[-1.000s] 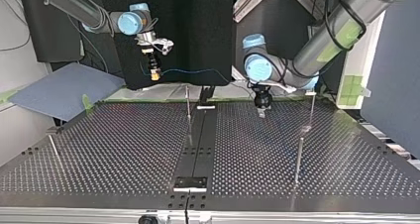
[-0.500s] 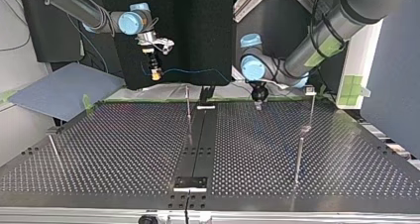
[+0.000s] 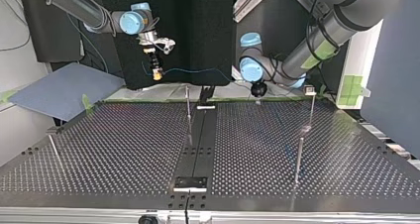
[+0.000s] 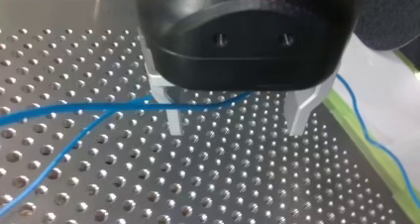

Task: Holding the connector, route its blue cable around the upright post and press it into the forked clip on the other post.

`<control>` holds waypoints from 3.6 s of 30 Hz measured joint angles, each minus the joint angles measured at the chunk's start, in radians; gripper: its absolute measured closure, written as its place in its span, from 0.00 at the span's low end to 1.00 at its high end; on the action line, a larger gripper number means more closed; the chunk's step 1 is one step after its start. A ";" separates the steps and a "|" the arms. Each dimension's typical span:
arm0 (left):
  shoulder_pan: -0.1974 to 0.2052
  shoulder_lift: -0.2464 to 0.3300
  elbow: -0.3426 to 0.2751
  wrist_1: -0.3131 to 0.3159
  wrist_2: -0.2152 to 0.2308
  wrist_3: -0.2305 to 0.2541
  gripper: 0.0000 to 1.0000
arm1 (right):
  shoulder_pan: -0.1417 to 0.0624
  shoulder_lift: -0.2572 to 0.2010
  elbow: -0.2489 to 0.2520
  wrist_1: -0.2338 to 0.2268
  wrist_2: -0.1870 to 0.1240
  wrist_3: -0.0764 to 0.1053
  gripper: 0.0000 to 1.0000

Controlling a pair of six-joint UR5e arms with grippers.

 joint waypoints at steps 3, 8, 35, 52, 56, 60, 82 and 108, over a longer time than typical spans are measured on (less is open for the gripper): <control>-0.001 -0.007 0.005 -0.016 0.013 -0.021 0.00 | 0.001 0.000 0.000 0.000 0.000 0.000 1.00; -0.012 -0.038 0.034 -0.049 0.034 -0.035 0.00 | 0.005 0.000 0.000 0.000 0.000 0.003 1.00; -0.068 -0.106 0.062 -0.163 0.086 -0.136 0.00 | 0.008 0.000 0.000 0.000 0.000 0.004 1.00; -0.069 -0.167 0.113 -0.151 0.090 -0.191 0.00 | 0.009 0.000 0.000 0.000 0.000 0.004 1.00; -0.072 -0.193 0.140 -0.171 0.091 -0.194 0.00 | 0.009 0.000 0.000 0.000 0.000 0.004 1.00; -0.075 -0.225 0.169 -0.170 0.101 -0.196 0.00 | 0.009 0.000 0.000 0.001 0.000 0.004 1.00; -0.089 -0.344 0.244 -0.184 0.215 -0.254 0.00 | 0.003 0.000 -0.001 -0.001 0.001 0.004 1.00; -0.141 -0.283 0.247 -0.179 0.437 -0.425 0.00 | -0.044 0.000 -0.025 -0.001 0.005 0.002 1.00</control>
